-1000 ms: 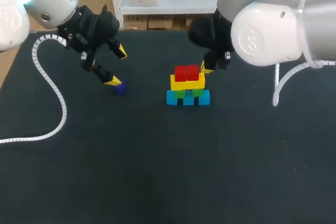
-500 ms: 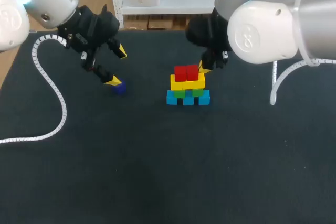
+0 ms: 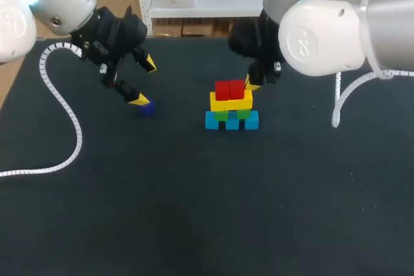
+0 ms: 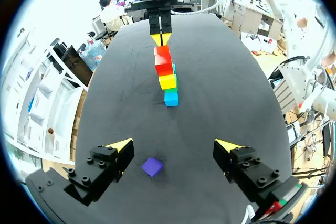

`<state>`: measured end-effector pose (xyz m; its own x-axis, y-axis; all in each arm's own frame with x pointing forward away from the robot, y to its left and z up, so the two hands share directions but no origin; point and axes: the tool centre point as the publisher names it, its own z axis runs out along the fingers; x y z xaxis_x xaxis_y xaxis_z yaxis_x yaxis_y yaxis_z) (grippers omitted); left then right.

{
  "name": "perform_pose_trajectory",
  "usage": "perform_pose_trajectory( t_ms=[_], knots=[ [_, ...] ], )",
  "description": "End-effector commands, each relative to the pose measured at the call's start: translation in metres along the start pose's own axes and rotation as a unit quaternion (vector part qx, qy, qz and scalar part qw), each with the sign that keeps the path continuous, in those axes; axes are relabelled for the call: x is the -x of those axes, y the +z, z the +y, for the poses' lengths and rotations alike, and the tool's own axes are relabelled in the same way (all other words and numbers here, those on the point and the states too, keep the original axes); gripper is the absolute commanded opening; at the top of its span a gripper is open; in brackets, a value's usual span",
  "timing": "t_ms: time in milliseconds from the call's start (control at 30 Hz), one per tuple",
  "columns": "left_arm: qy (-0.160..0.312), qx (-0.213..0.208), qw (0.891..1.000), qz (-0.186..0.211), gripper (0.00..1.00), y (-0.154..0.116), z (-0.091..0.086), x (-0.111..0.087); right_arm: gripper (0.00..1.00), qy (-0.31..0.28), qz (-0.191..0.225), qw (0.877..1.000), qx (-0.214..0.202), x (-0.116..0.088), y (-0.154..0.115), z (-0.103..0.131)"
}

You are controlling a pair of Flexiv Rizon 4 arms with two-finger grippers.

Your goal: Place the blue cubes, place green cubes on the blue cubes, place the yellow cubes on the green cubes, then place the red cubes on the yellow cubes, and place purple cube on the red cubes.

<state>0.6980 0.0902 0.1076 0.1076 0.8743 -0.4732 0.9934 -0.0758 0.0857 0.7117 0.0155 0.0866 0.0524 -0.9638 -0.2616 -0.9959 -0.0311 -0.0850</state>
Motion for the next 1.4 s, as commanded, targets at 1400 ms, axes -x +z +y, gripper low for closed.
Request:
perform_pose_trajectory(
  t_ms=[1400],
  knots=[
    [0.002, 0.000, 1.000, -0.001, 1.00, 0.000, 0.001, -0.001, 1.00, 0.016, -0.294, 0.954, -0.056, -0.131, -0.030, 0.050]
  ],
)
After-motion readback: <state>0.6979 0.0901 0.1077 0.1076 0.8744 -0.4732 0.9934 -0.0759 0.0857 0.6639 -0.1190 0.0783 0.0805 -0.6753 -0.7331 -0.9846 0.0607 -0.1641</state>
